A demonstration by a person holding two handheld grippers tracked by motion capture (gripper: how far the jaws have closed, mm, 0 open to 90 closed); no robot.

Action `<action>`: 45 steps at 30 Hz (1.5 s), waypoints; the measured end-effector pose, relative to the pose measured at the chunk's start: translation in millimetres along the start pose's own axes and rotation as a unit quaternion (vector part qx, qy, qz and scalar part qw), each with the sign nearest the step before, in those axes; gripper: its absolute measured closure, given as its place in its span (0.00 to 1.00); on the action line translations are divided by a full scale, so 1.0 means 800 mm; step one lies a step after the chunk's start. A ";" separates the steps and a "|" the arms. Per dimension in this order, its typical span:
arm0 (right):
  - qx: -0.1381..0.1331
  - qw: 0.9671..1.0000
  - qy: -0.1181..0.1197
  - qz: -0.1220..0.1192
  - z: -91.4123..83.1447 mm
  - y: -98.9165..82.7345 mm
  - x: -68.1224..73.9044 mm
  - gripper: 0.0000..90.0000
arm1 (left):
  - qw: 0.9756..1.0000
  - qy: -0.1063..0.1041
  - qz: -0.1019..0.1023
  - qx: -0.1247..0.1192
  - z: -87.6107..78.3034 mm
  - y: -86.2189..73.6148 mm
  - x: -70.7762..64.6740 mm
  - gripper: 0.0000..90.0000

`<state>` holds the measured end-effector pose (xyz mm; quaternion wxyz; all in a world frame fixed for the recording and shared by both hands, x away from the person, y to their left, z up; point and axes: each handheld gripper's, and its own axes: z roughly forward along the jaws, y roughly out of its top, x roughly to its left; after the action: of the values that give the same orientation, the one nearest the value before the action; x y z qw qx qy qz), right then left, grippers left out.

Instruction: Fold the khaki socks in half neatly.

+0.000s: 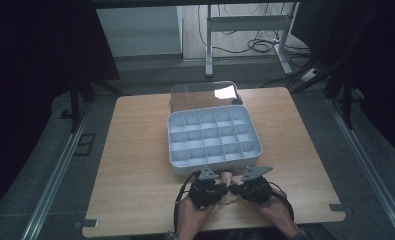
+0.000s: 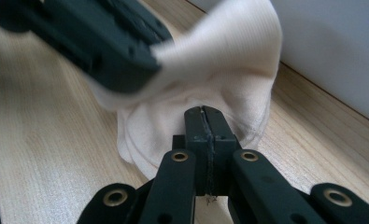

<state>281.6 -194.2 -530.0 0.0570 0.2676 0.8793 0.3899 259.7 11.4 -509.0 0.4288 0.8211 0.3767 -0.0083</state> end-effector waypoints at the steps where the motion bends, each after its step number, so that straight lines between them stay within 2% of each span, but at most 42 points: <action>1: -0.001 1.000 0.005 0.004 0.000 0.000 -0.002 1.00 | 1.000 -0.008 -0.001 0.002 0.002 -0.001 0.001 0.84; 3: -0.002 1.000 0.007 0.005 0.000 -0.001 -0.003 1.00 | 1.000 -0.021 -0.007 0.003 0.006 -0.003 0.002 0.84; 6: -0.005 1.000 0.015 0.013 0.000 -0.001 -0.006 1.00 | 1.000 -0.029 -0.006 0.003 0.009 -0.005 0.001 0.81; 10: -0.004 0.999 0.028 0.028 -0.002 -0.001 -0.011 1.00 | 1.000 -0.021 0.005 0.014 0.013 -0.007 -0.003 0.79; 13: -0.007 0.999 0.023 0.033 -0.010 0.001 -0.018 0.99 | 1.000 -0.012 0.013 0.018 0.018 -0.008 -0.005 0.79; 18: -0.032 0.999 0.012 0.037 -0.038 0.008 -0.026 0.99 | 0.999 -0.001 0.027 0.024 0.022 -0.008 -0.009 0.77; 21: -0.051 0.998 0.024 0.034 -0.049 0.020 -0.023 0.98 | 0.999 0.004 0.032 0.026 0.023 -0.007 -0.013 0.76; 24: -0.055 0.998 0.034 0.023 -0.044 0.030 -0.016 0.98 | 0.999 0.004 0.031 0.025 0.024 -0.008 -0.014 0.74; 26: -0.044 0.998 0.035 0.018 -0.032 0.032 -0.014 0.98 | 0.999 0.002 0.034 0.022 0.023 -0.009 -0.014 0.73; 27: -0.031 0.999 0.036 0.026 -0.018 0.027 -0.018 0.98 | 0.999 0.001 0.035 0.020 0.023 -0.010 -0.014 0.70; 31: -0.021 0.999 0.032 0.033 -0.009 0.015 -0.021 0.99 | 0.999 -0.006 0.040 0.006 0.024 -0.015 -0.013 0.67; 34: -0.031 0.998 0.034 0.045 -0.008 0.006 -0.023 0.99 | 0.999 -0.016 0.040 -0.004 0.023 -0.018 -0.013 0.64; 36: -0.032 0.998 0.030 0.038 -0.008 0.005 -0.022 0.99 | 0.999 -0.021 0.041 -0.010 0.019 -0.020 -0.012 0.61; 40: -0.030 0.999 0.022 0.029 -0.008 0.005 -0.019 1.00 | 0.999 -0.005 0.035 -0.033 -0.004 -0.023 -0.006 0.57; 43: -0.032 0.999 0.023 0.029 -0.007 0.004 -0.020 1.00 | 0.998 0.028 0.021 -0.044 -0.018 -0.024 0.006 0.52; 45: -0.032 0.999 0.023 0.027 -0.007 0.004 -0.019 1.00 | 0.998 0.030 0.011 -0.045 -0.018 -0.025 0.013 0.49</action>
<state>294.2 -204.3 -525.6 0.0350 0.2804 0.8600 0.4249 250.4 34.9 -517.3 0.4543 0.8046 0.3805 0.0376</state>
